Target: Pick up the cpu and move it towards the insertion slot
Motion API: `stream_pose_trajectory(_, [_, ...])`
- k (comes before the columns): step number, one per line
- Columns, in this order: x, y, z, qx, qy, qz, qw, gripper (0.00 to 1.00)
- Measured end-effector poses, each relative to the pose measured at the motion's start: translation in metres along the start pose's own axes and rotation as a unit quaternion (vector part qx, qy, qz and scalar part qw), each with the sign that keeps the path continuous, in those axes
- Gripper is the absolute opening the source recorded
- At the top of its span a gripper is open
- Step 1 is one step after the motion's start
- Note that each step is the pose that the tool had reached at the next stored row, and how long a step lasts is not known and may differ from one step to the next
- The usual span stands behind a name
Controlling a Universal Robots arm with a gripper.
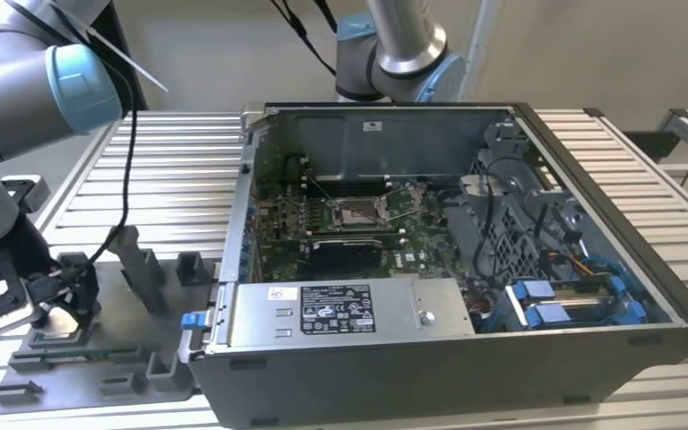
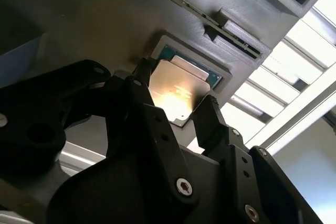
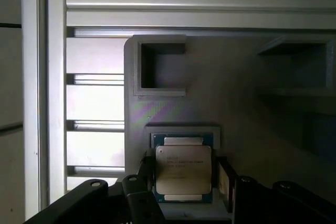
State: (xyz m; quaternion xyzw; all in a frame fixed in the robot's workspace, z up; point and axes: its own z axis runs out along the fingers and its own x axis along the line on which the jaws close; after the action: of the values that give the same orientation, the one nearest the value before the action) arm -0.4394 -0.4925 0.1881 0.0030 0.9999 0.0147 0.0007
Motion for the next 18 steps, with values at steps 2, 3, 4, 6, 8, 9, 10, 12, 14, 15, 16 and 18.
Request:
stream_pose_trajectory(2, [0.0,0.0,0.0,0.0,0.0,0.0,1.0,1.0])
stream_pose_trajectory(3, [0.0,0.0,0.0002,0.0,-0.0001,0.0,1.0,1.0])
stream_pose_trajectory(4, [0.0,0.0,0.0002,-0.0001,-0.0001,0.0,1.0,1.0])
stream_pose_trajectory(6, [0.0,0.0,0.0002,-0.0001,-0.0001,0.0,1.0,1.0])
stream_pose_trajectory(8, [0.0,0.0,0.0002,-0.0001,-0.0001,0.0,1.0,1.0])
stream_pose_trajectory(9, [0.0,0.0,0.0002,0.0,-0.0001,0.0,1.0,1.0])
stream_pose_trajectory(10, [0.0,0.0,0.0002,0.0,0.0,0.0,1.0,0.0])
stream_pose_trajectory(12, [0.0,0.0,0.0002,0.0,0.0,0.0,1.0,0.0])
stream_pose_trajectory(14, [0.0,0.0,0.0003,0.0,0.0,0.0,1.0,0.0])
stream_pose_trajectory(15, [0.0,0.0,0.0003,0.0,-0.0001,0.0,1.0,0.0])
stream_pose_trajectory(16, [0.0,0.0,0.0003,0.0,-0.0001,0.0,1.0,0.0])
stream_pose_trajectory(18, [0.0,0.0,0.0003,-0.0001,-0.0001,0.0,1.0,0.0])
